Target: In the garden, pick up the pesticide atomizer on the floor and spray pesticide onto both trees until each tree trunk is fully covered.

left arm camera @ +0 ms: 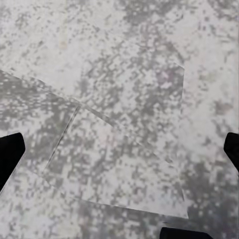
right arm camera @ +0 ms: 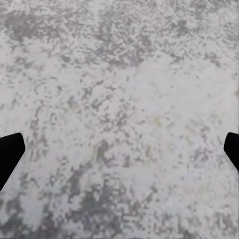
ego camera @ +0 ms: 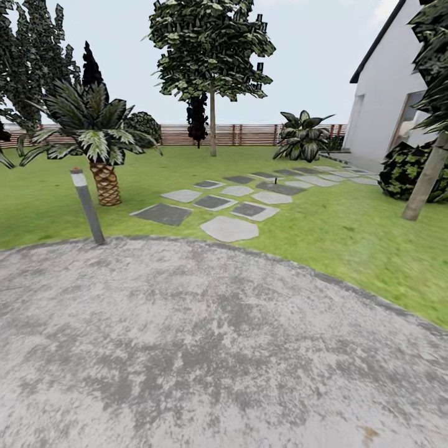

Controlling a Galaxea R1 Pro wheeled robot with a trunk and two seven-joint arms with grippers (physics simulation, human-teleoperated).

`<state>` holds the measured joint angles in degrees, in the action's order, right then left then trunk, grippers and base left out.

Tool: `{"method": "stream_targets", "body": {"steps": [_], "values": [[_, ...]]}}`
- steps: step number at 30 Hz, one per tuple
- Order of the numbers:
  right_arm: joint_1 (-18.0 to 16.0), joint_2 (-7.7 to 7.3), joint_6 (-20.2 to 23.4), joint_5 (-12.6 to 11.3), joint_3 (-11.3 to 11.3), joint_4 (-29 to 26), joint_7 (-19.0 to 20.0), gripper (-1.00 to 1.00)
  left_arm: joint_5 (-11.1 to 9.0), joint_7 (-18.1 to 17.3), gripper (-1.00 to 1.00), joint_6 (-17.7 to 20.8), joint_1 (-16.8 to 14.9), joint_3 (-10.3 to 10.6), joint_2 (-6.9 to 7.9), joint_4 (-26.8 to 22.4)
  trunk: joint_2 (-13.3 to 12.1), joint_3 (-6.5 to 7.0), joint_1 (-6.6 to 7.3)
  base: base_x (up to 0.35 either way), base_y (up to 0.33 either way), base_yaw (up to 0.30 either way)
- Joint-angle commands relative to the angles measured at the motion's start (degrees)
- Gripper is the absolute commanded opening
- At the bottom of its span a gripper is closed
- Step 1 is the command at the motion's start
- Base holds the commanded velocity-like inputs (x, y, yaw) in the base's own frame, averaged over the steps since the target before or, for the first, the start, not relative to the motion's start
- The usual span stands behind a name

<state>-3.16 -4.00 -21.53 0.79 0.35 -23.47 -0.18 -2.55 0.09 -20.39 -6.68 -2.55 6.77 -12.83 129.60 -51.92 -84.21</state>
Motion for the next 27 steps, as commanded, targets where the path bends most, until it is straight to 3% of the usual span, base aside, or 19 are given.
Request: {"method": "stream_targets", "body": {"steps": [1,13,27], "values": [[0.0,-0.01,0.0,0.0,0.0,0.0,0.0,1.00,0.0,0.0,1.00,0.0,0.0,0.0,0.00,0.0,0.0,0.00,0.00,0.337,0.000,0.000],[0.0,-0.03,0.0,-0.1,-0.1,0.0,0.0,1.00,0.0,0.0,1.00,0.0,0.0,0.0,0.00,0.0,0.0,-0.06,0.00,0.337,0.000,0.000],[0.0,0.04,0.0,-0.1,-0.1,0.0,0.0,1.00,0.0,0.0,1.00,0.0,0.0,0.1,0.00,0.0,0.0,-1.24,0.00,0.337,0.000,0.000]]}}
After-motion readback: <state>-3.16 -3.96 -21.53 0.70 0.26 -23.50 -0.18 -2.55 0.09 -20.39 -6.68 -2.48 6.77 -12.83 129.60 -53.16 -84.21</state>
